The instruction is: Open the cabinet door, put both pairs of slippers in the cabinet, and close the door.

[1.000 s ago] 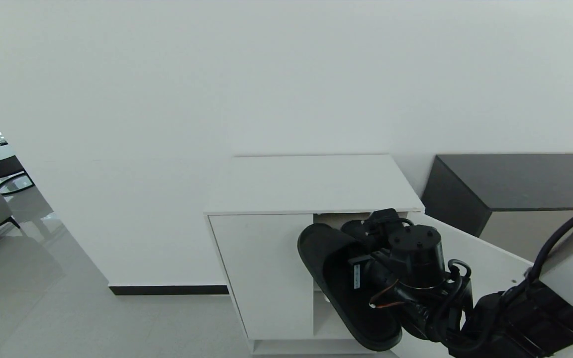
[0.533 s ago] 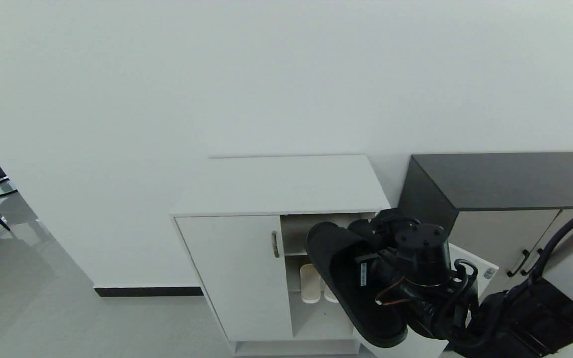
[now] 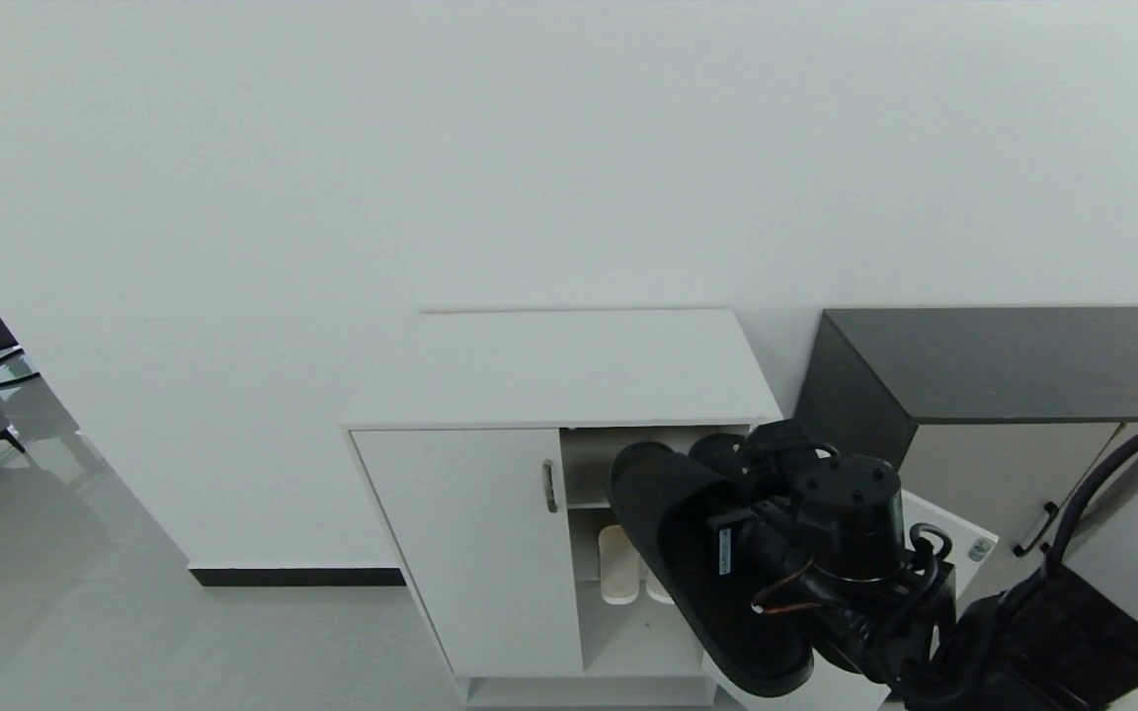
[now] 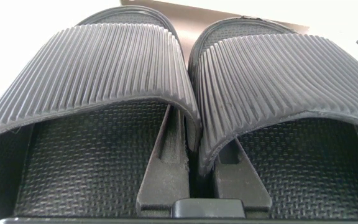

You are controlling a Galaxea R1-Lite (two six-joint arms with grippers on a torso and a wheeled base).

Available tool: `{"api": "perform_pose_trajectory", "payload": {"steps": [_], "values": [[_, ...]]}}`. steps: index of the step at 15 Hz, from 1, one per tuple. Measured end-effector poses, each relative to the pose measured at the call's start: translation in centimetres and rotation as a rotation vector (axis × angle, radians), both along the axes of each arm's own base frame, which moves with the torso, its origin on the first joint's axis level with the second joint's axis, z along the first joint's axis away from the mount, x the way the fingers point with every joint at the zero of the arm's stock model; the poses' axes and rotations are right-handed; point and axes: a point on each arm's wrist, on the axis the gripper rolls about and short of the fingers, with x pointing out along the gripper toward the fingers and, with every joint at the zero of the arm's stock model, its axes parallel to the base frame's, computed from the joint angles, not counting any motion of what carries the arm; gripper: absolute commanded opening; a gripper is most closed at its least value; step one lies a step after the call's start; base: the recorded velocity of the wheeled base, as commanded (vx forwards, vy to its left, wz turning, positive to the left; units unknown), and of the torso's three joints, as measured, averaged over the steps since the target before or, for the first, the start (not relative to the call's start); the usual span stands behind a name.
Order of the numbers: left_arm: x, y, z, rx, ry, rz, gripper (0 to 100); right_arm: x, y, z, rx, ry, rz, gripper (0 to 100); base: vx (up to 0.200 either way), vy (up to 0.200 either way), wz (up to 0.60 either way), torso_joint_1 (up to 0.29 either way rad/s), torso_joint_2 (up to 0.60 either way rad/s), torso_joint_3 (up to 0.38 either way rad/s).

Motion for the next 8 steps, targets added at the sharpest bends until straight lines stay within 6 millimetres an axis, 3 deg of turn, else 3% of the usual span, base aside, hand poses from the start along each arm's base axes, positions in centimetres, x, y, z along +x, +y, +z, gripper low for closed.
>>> {"api": "perform_pose_trajectory", "payload": {"steps": [6,8], "values": [[0.00,0.00,0.00,-0.002,0.000,0.001,0,0.12,0.17,-0.35,0.006,-0.005,0.004,0,0.000,0.000,0.00,0.000,0.00,0.000],[0.00,0.00,0.00,-0.002,0.000,0.000,0,0.06,0.30,-0.44,0.016,-0.014,0.017,0,0.000,0.000,0.00,-0.127,0.27,0.132]]}}
